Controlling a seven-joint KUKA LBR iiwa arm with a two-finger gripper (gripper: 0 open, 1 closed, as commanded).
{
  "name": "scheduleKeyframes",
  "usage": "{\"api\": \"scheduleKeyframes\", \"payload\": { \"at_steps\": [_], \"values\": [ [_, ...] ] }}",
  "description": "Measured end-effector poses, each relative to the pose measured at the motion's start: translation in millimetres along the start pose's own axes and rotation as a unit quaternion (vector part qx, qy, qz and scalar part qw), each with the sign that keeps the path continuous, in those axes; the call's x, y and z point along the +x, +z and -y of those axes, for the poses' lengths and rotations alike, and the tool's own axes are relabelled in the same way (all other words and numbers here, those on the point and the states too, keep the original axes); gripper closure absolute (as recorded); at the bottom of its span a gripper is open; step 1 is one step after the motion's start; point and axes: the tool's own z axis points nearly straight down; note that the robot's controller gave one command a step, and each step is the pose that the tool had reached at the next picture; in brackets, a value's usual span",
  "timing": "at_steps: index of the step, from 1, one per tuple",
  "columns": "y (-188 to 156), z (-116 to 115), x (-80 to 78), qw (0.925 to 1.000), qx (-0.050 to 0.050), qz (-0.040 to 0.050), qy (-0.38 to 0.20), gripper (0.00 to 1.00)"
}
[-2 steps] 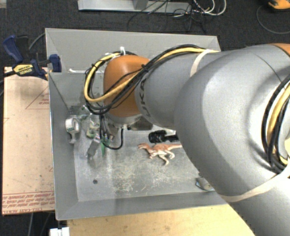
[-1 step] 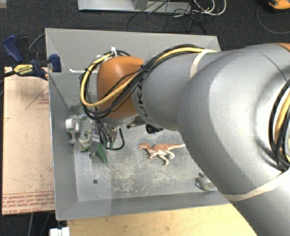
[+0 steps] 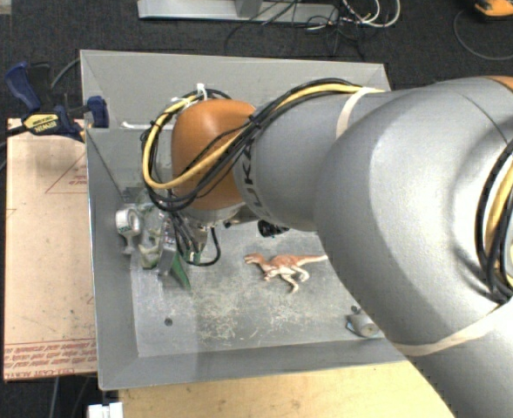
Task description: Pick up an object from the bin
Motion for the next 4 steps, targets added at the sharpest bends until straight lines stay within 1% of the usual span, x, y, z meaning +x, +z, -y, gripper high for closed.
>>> {"api": "scheduleKeyframes", "payload": {
  "at_steps": [2,3,4],
  "values": [
    [-3.0,0.1,0.4,1.0,0.0,-0.0007,0.0,1.0],
    [-6.7,0.7,1.5,1.0,0.001,-0.0027,0.0,1.0],
    [-26.6,1.6,2.9,1.0,0.003,-0.0058,0.001,1.0]
  ]
}}
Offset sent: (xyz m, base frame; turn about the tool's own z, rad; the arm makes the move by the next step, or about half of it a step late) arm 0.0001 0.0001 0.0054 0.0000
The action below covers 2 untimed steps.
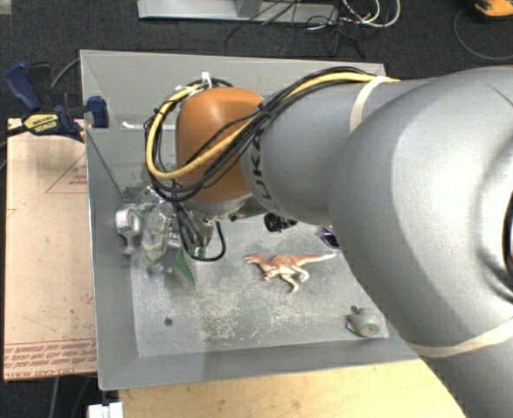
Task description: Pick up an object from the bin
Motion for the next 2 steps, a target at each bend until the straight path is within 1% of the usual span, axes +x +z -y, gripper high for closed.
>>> {"api": "scheduleKeyframes", "payload": {
  "at_steps": [1,2],
  "values": [
    [-21.9,-1.6,-2.2,1.0,-0.003,0.0036,0.0,1.0],
    [-38.2,-2.4,-3.3,1.0,-0.004,0.0052,0.0,1.0]
  ]
}}
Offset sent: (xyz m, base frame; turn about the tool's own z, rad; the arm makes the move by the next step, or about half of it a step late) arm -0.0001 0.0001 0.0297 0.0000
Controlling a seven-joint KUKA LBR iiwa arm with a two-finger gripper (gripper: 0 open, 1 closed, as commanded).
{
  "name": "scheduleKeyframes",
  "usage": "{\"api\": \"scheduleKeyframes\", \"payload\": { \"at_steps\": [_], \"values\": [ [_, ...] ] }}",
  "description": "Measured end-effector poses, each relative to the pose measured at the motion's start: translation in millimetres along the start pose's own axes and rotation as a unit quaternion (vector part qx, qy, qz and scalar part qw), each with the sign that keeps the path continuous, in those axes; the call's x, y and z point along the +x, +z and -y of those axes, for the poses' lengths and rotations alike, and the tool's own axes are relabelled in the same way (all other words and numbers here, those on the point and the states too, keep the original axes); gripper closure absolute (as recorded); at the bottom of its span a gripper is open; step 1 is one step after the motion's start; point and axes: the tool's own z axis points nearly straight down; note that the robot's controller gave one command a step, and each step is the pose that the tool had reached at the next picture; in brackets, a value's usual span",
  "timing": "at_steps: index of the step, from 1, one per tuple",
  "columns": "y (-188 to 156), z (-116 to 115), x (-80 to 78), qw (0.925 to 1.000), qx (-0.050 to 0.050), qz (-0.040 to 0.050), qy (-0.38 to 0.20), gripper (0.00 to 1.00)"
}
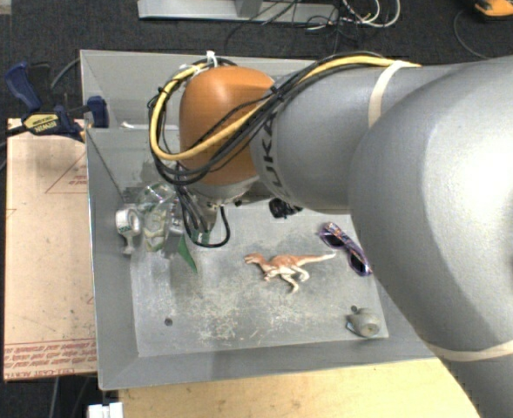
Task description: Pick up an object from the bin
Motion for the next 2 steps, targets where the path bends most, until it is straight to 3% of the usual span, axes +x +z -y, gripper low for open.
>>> {"api": "scheduleKeyframes", "payload": {
  "at_steps": [2],
  "values": [
    [-26.4,-0.1,0.0,1.0,0.001,-0.001,0.0,1.0]
  ]
}}
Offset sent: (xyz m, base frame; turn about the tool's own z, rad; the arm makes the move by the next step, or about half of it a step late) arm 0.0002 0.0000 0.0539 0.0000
